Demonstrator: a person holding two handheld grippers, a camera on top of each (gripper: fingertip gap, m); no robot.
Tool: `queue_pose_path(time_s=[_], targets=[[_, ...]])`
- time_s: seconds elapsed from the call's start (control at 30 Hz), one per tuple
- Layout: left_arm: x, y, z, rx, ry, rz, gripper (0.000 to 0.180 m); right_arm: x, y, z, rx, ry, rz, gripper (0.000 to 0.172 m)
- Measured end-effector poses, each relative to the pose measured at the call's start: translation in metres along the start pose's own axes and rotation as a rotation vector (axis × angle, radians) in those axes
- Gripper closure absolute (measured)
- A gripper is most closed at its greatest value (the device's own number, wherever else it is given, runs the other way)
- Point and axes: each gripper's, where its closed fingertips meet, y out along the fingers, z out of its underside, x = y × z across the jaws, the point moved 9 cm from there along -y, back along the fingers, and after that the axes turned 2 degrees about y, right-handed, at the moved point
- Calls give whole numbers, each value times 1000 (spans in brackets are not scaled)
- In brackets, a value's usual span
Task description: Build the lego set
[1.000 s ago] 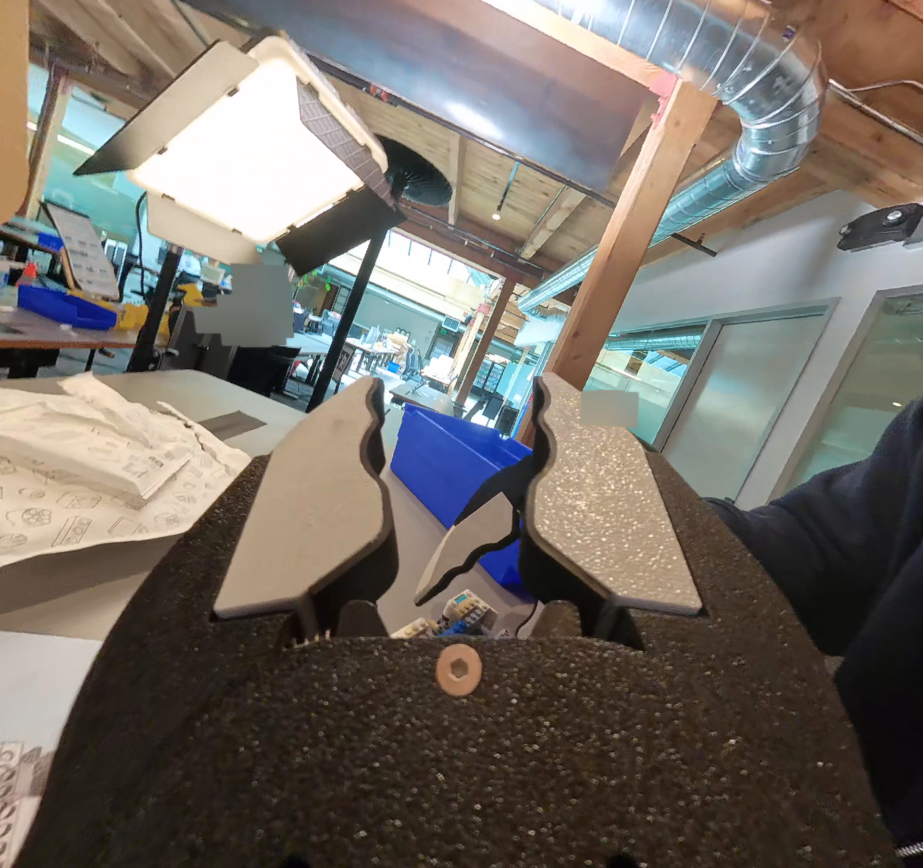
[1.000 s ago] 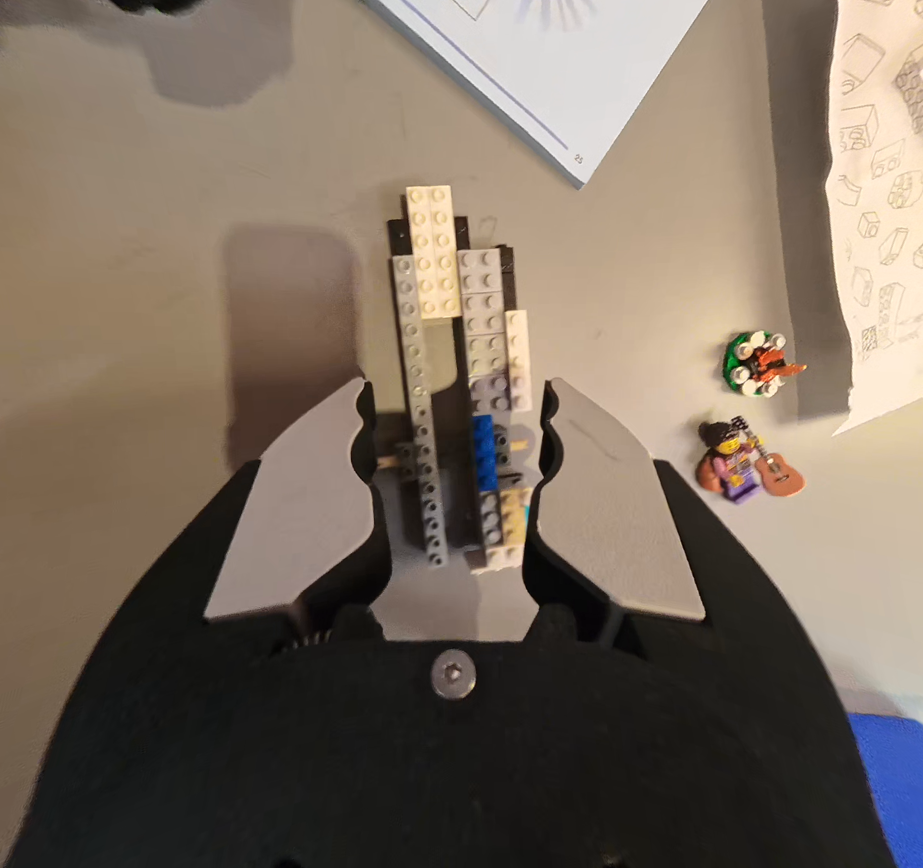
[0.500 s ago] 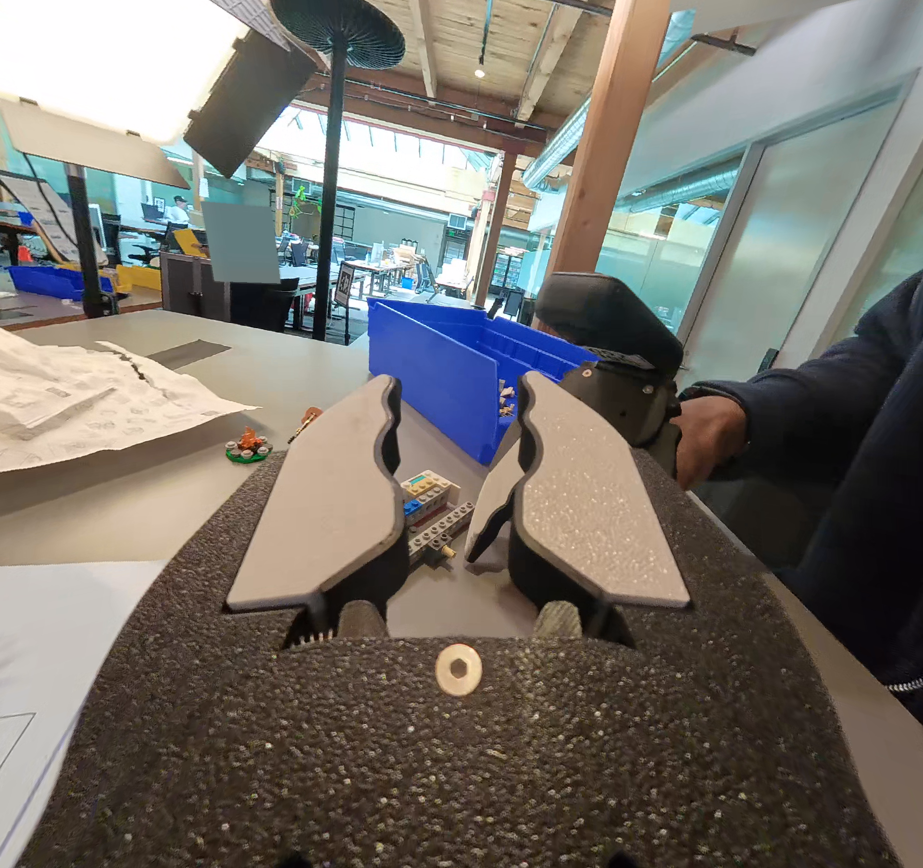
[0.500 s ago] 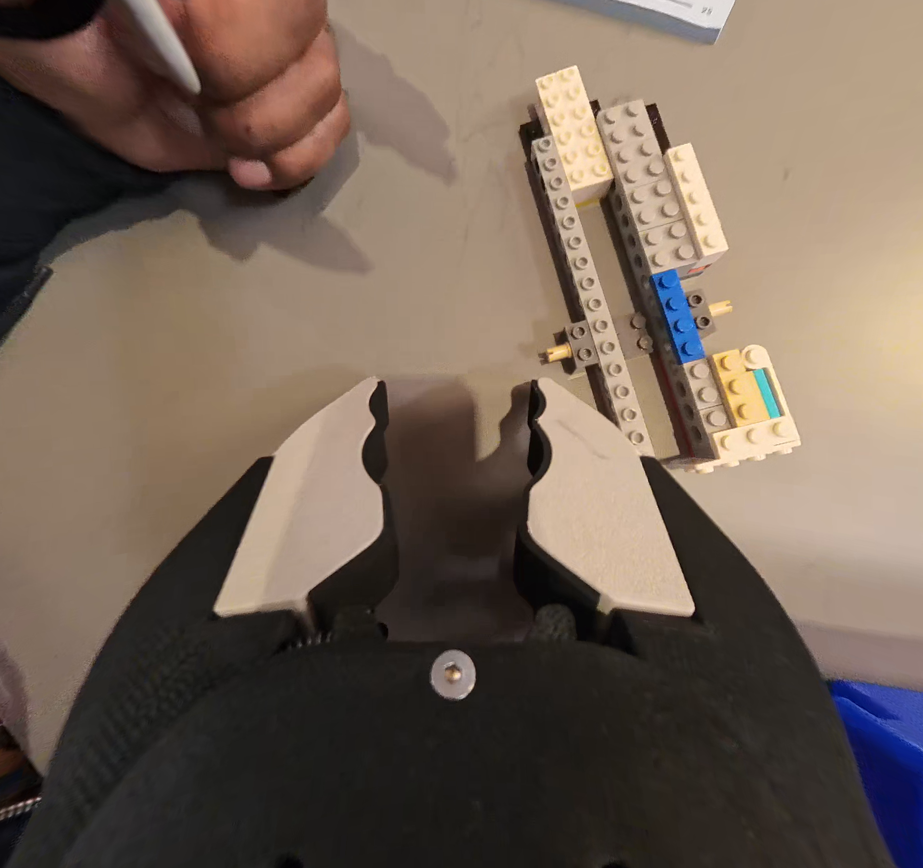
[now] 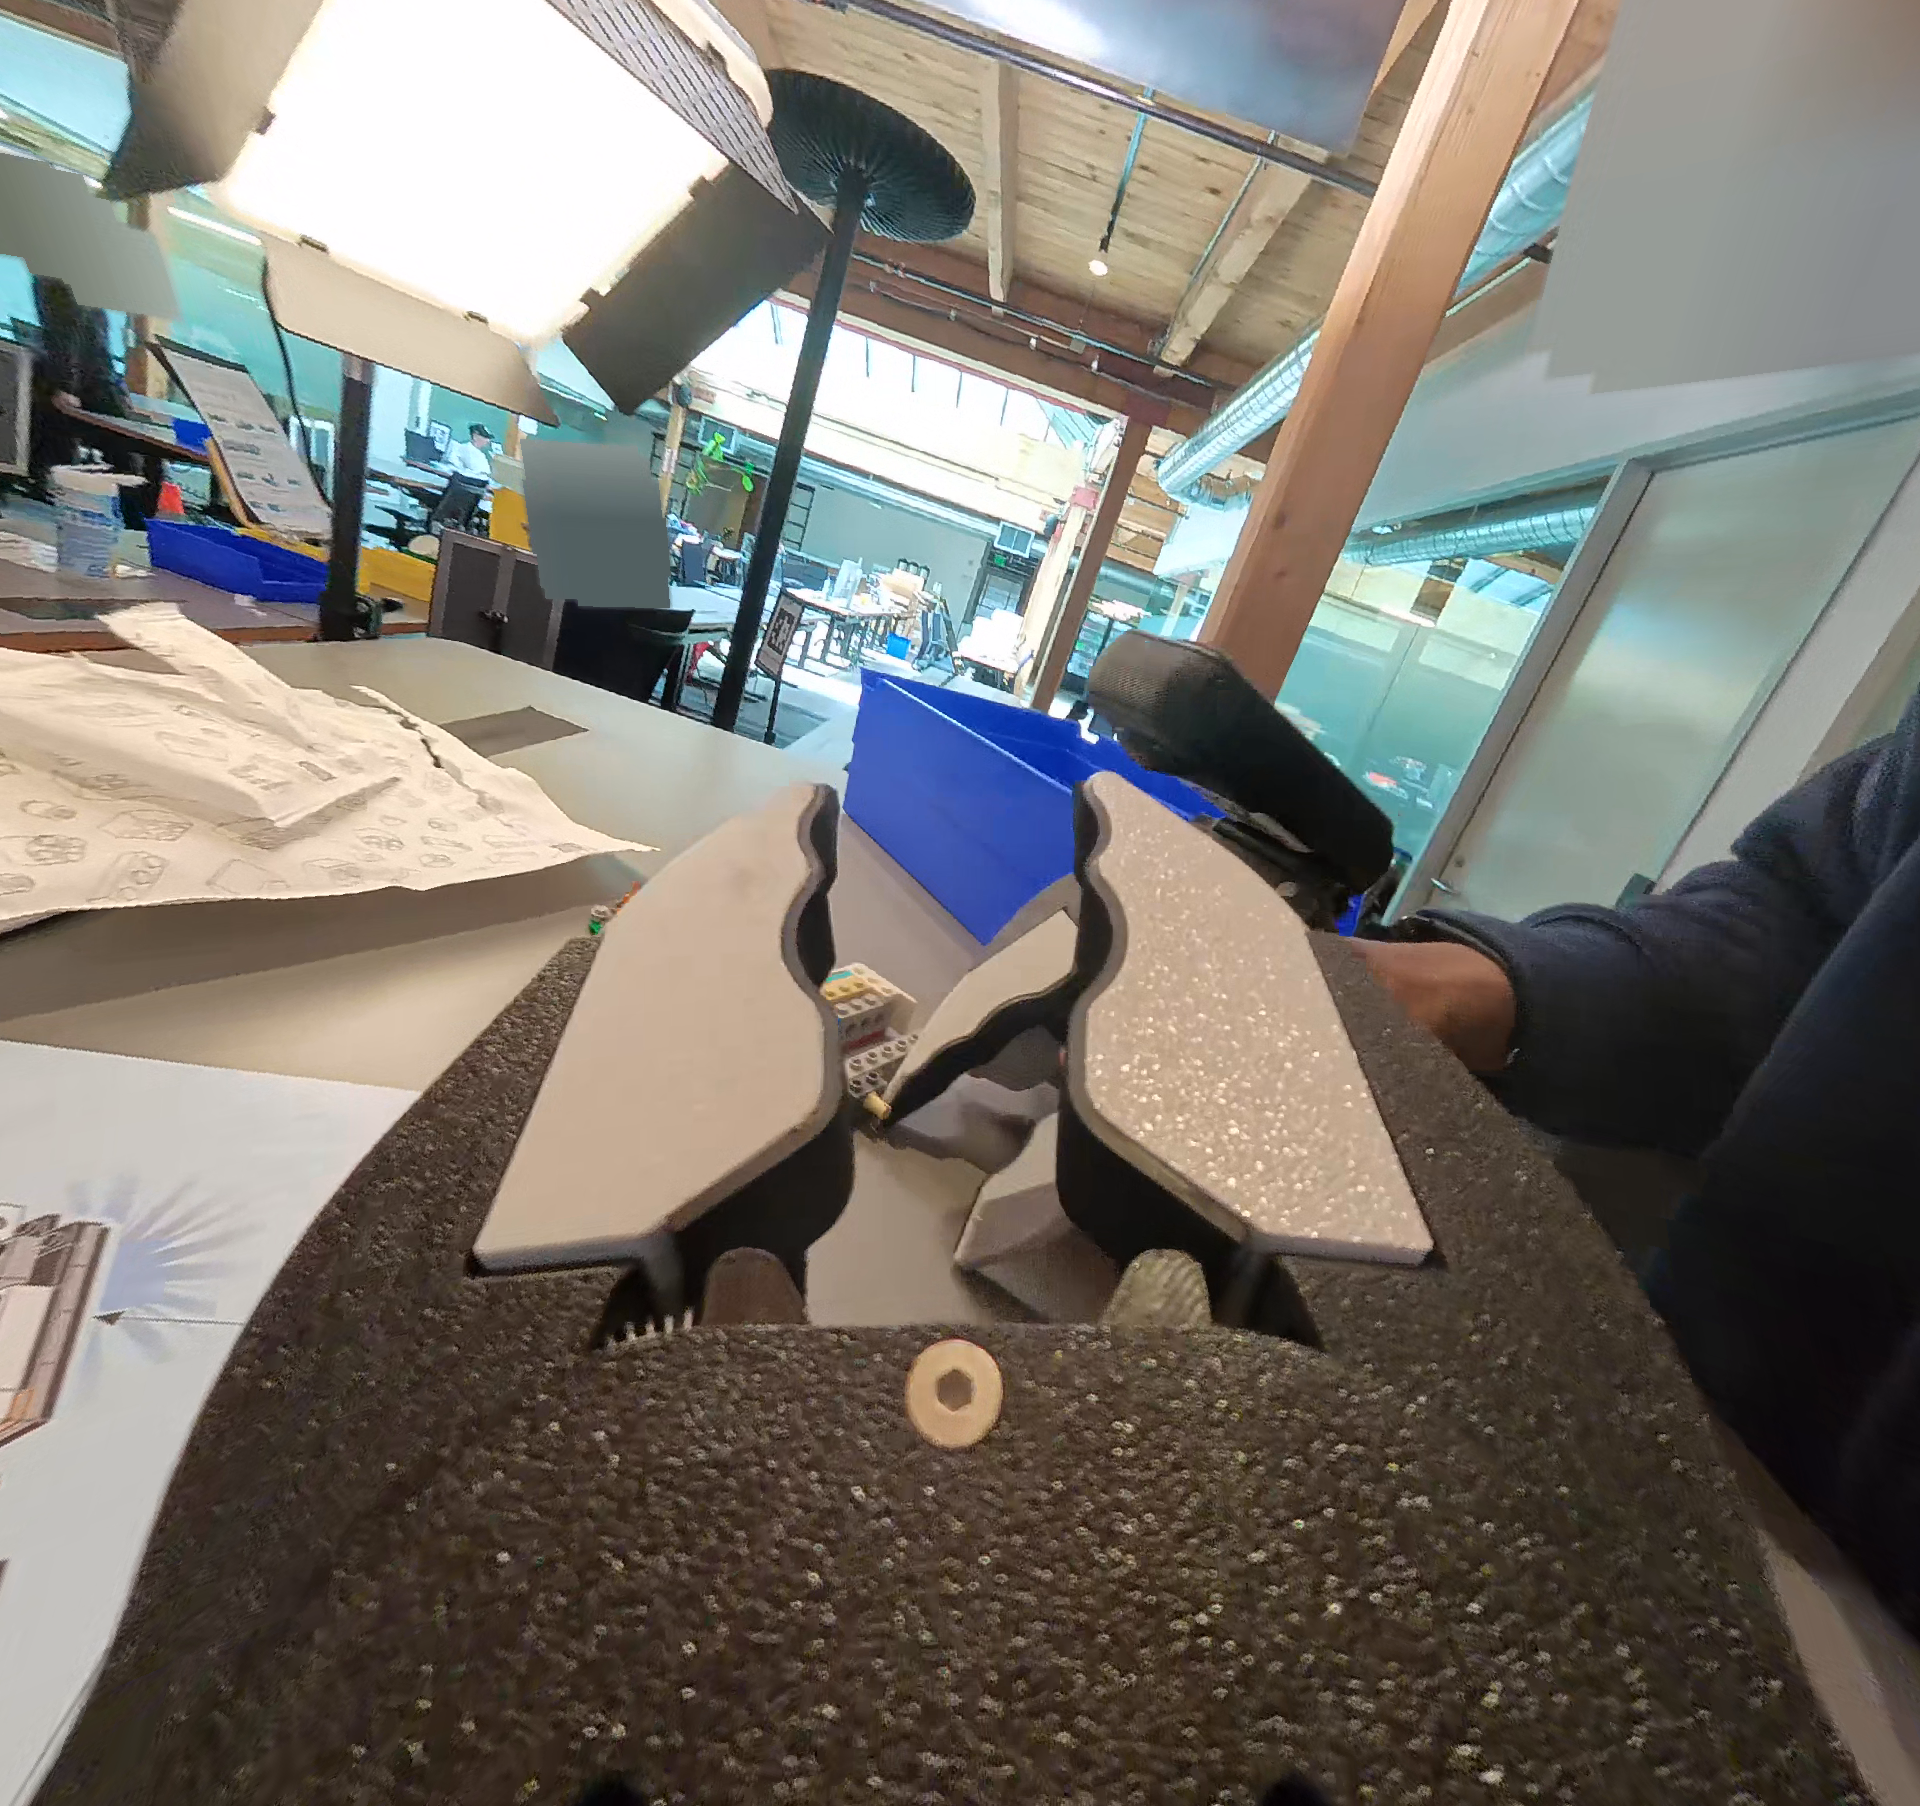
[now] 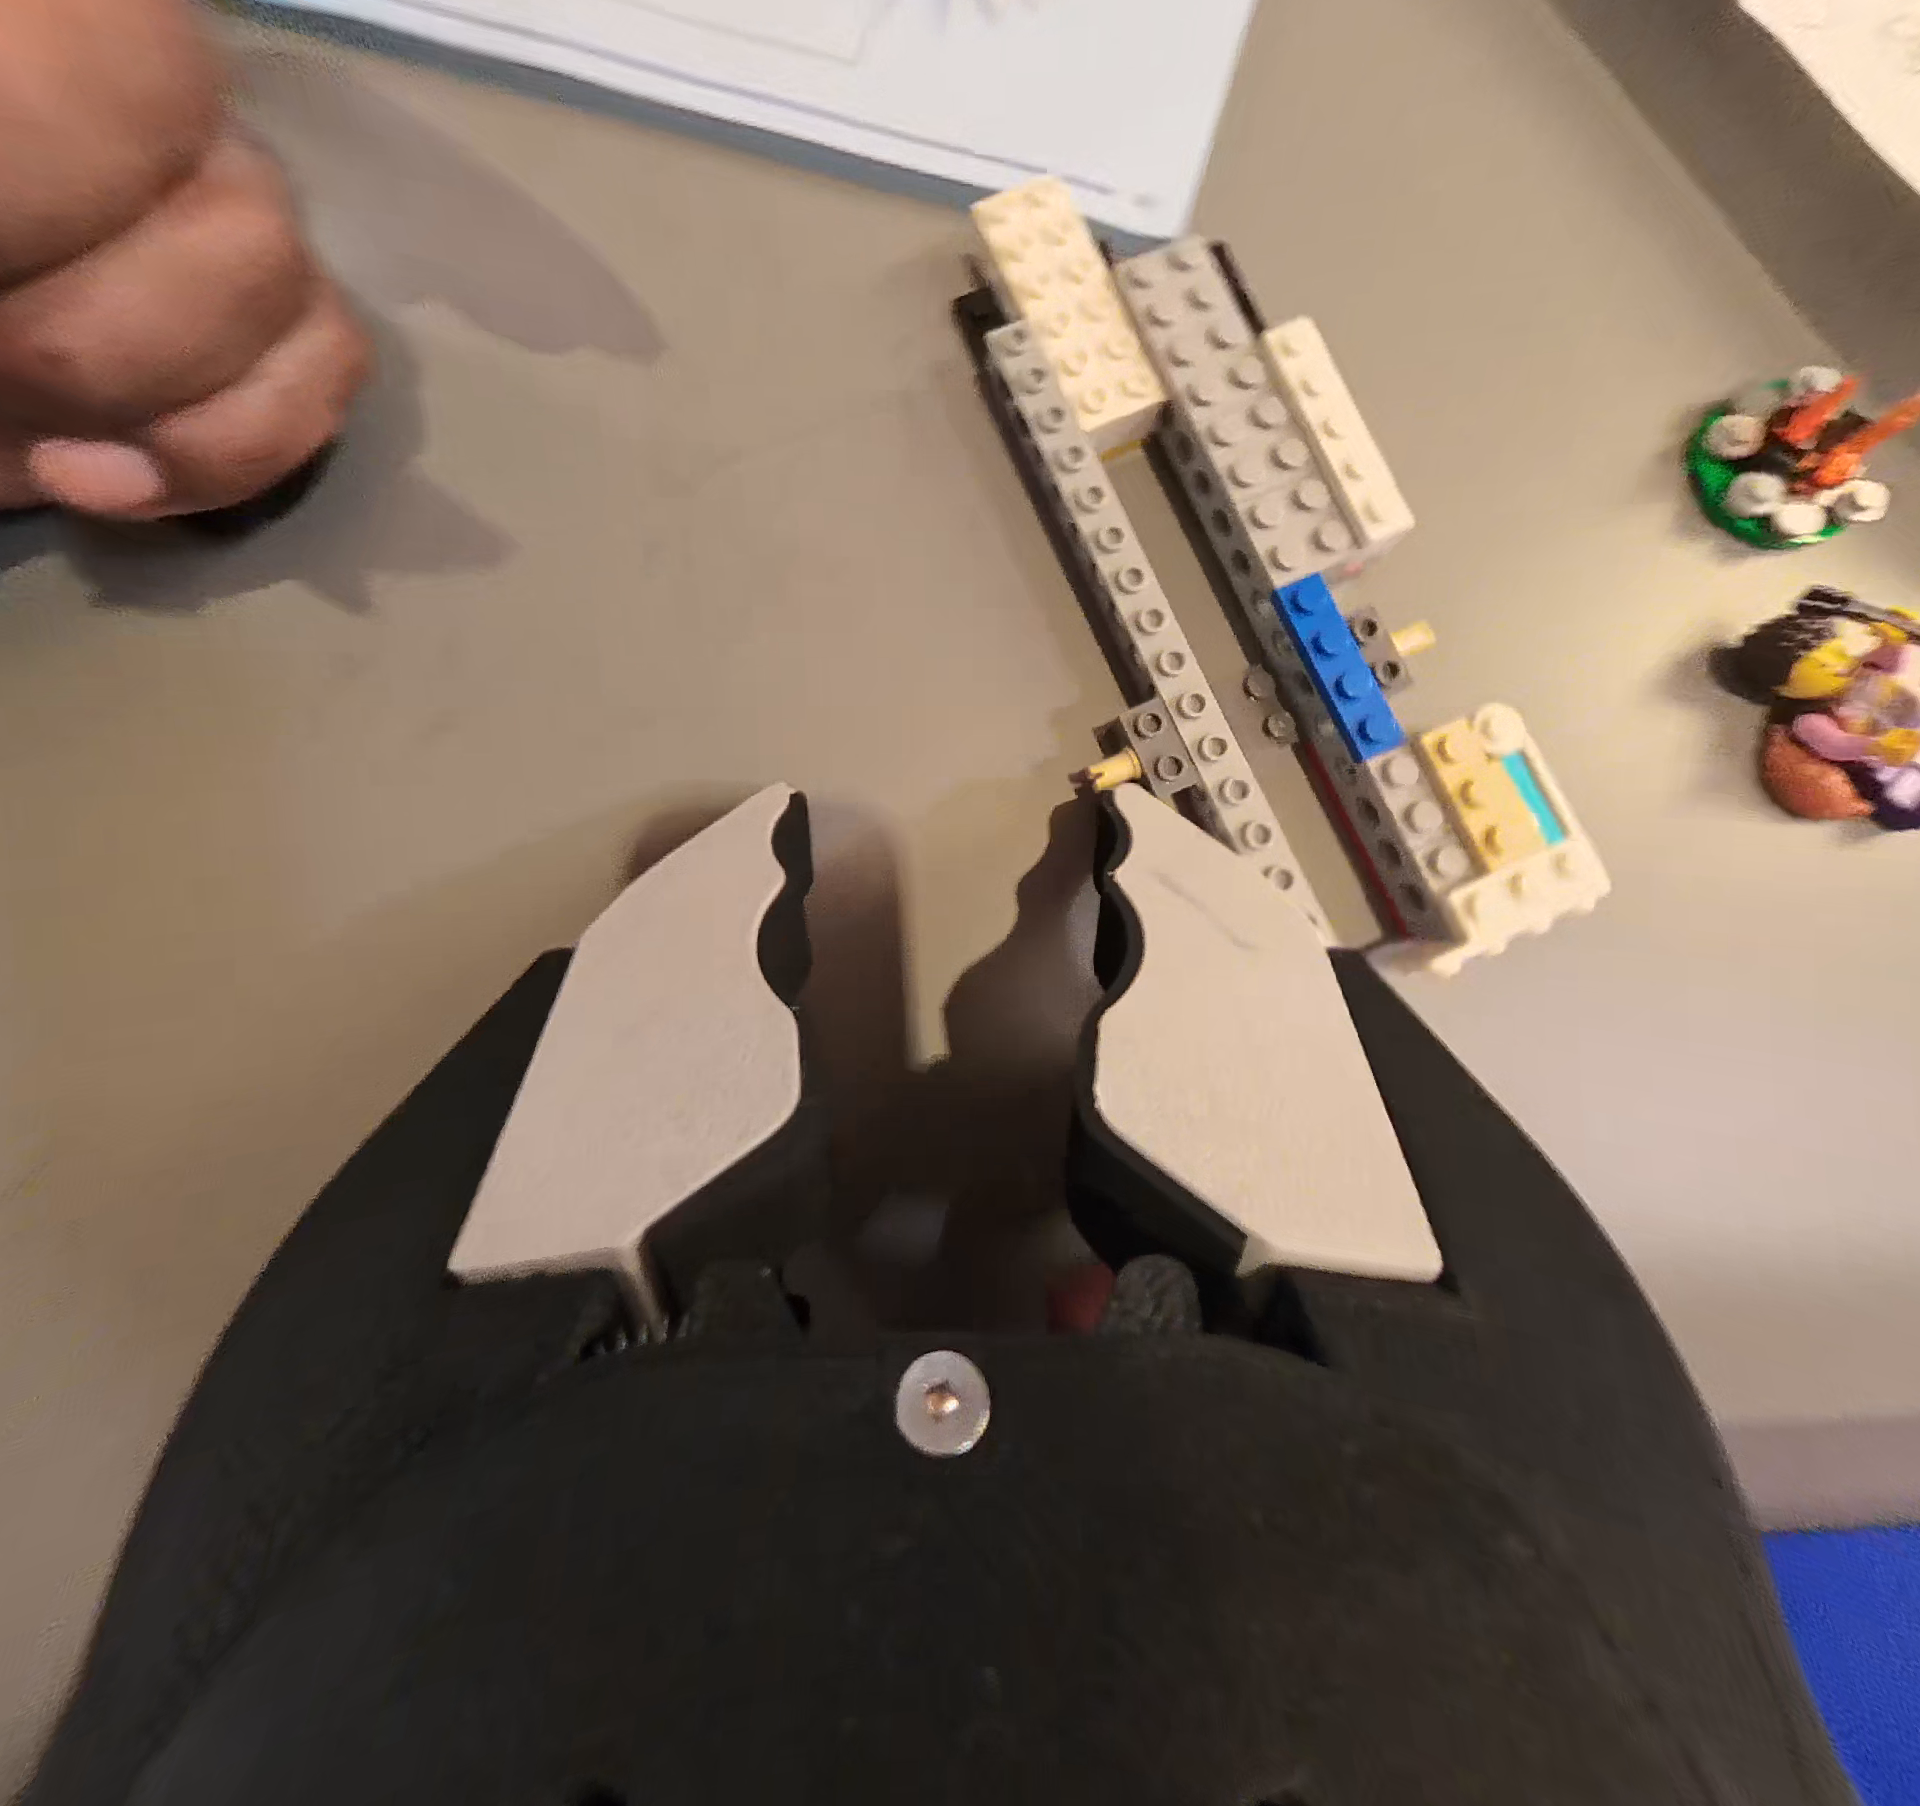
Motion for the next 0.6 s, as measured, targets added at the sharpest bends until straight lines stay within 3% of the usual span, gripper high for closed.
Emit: queue_pose_path(time_s=[0.1,0.27,0.43,0.6], targets=[[5,-10,-7,-60,4,-43,137,2,-2,-11,-55,12,-47,114],[12,-23,-15,-120,46,-176,136,33,4,-36,-223,-85,-112,125],[16,-27,-15,-126,72,-266,136,40,16,-49,-173,-155,-68,125],[18,-28,-15,-158,41,-269,136,18,28,-44,-22,-192,118,121]])
